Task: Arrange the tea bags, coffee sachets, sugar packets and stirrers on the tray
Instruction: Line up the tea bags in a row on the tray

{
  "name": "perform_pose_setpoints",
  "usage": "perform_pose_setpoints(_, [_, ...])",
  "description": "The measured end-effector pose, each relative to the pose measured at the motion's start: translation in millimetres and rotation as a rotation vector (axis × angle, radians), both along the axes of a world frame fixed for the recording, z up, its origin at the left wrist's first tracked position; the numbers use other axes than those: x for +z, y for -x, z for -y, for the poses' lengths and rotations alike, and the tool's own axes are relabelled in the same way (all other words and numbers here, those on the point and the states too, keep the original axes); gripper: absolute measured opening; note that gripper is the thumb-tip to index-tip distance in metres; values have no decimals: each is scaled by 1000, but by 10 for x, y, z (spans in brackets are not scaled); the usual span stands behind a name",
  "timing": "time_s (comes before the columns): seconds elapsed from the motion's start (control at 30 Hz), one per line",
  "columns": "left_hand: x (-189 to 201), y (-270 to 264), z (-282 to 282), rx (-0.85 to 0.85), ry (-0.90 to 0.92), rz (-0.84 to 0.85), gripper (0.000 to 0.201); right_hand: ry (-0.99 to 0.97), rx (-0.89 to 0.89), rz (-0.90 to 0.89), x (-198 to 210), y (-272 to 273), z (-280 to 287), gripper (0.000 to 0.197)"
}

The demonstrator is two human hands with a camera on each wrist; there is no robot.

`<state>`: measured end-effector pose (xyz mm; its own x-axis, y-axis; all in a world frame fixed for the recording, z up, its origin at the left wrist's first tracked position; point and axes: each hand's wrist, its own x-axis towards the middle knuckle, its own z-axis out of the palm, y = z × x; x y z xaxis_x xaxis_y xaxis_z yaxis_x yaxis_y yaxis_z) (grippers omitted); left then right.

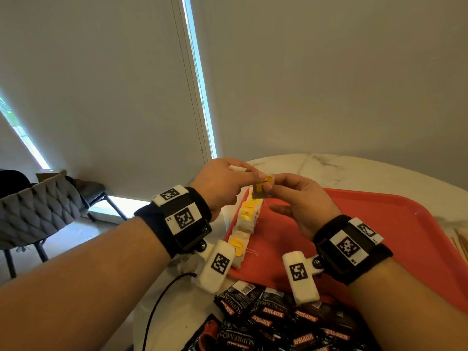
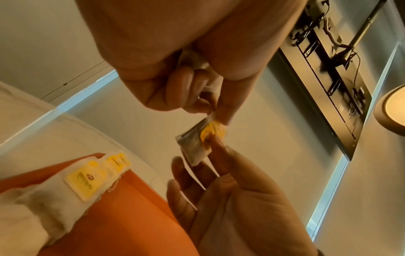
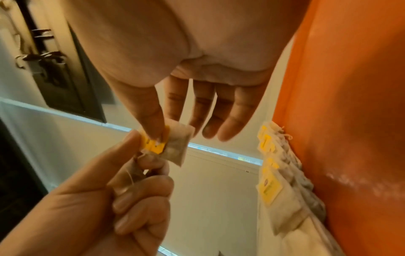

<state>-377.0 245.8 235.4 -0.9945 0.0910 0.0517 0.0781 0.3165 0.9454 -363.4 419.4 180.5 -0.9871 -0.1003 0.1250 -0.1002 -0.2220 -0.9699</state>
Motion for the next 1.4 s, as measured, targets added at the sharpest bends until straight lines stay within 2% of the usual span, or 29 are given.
perform_pose_setpoints(0.07, [5, -3, 25, -2, 50, -9, 13, -56, -32, -51, 1, -2, -14, 6])
perform_pose_setpoints(0.17, [42, -33, 44, -32, 70, -45, 15, -105, -33, -60, 11, -2, -3, 11])
perform_pose_setpoints(0.33, [122, 13, 106, 18, -98, -42, 23, 243, 37, 74, 60, 6, 23, 9])
perform_pose_setpoints(0.57, [125, 25, 137, 17, -93, 8, 11, 275, 56, 105, 62, 35, -31, 14])
perform_pose_setpoints(0.67, [96, 14, 91, -10, -103, 19, 15, 278, 79, 104, 65, 28, -23, 7])
perform_pose_setpoints(0.8, [88, -4, 49, -60, -95, 24, 24, 224, 69, 88, 71, 23, -24, 3])
perform_pose_setpoints(0.87, [94, -13, 29, -73, -32, 7, 27, 167, 49, 56, 71, 32, -27, 15])
perform_pose_setpoints(1.0, [93, -18, 15, -27, 66, -49, 16, 59, -9, 10, 105, 17, 20, 5])
perform_pose_setpoints(1.13, [95, -44, 71, 42, 87, -6, 12, -32, -34, -19, 117, -2, 109, 7])
perform_pose_setpoints(1.23, [91, -62, 130, 51, 15, 94, 15, -51, -58, 34, 105, -2, 155, 16])
perform_pose_setpoints(1.33, [110, -72, 201, 85, -181, 191, 5, -116, -84, 153, 43, 13, 169, 26])
perform_pose_setpoints(1.4, [148, -85, 255, 111, -298, 217, 10, -212, -70, 246, -30, -5, 185, 25])
